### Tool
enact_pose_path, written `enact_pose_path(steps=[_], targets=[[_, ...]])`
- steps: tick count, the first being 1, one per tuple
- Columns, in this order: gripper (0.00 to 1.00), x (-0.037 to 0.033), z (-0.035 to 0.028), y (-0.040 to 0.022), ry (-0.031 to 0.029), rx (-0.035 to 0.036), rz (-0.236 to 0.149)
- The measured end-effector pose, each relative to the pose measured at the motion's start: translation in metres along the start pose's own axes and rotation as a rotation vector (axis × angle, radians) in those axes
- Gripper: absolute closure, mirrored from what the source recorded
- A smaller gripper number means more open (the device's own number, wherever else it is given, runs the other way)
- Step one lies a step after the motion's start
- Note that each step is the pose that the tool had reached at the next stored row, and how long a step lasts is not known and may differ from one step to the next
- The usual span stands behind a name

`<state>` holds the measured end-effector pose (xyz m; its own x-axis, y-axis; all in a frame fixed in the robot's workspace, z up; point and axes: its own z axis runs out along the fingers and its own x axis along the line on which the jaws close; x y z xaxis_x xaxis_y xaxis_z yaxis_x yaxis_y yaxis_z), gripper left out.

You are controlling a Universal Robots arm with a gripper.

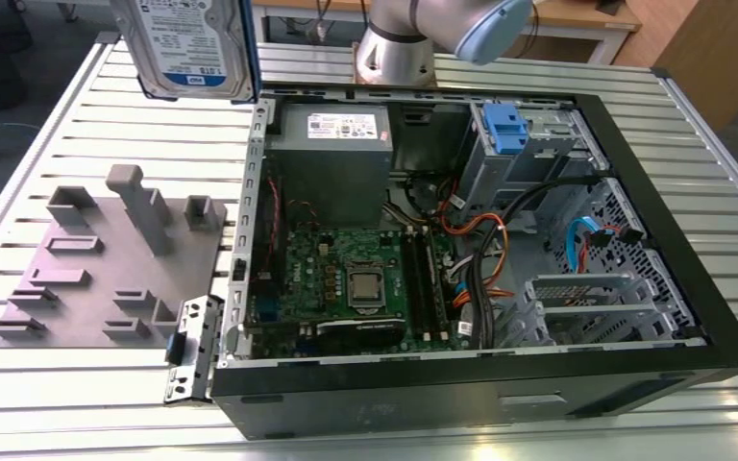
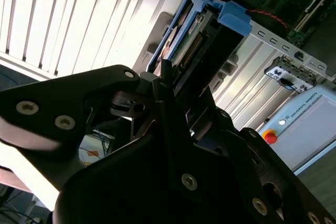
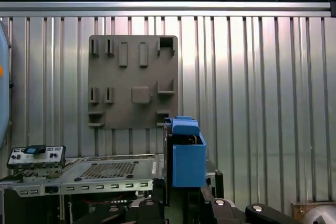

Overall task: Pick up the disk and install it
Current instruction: 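Pick up the disk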

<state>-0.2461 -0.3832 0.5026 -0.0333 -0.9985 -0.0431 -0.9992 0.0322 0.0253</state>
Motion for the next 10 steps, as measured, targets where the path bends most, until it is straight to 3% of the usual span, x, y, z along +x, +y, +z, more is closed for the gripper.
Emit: enact_pose_path(steps=[10], targets=[[0.65,-0.0006,-0.0001,-0.0181,-0.0001,0.0000,0.000]])
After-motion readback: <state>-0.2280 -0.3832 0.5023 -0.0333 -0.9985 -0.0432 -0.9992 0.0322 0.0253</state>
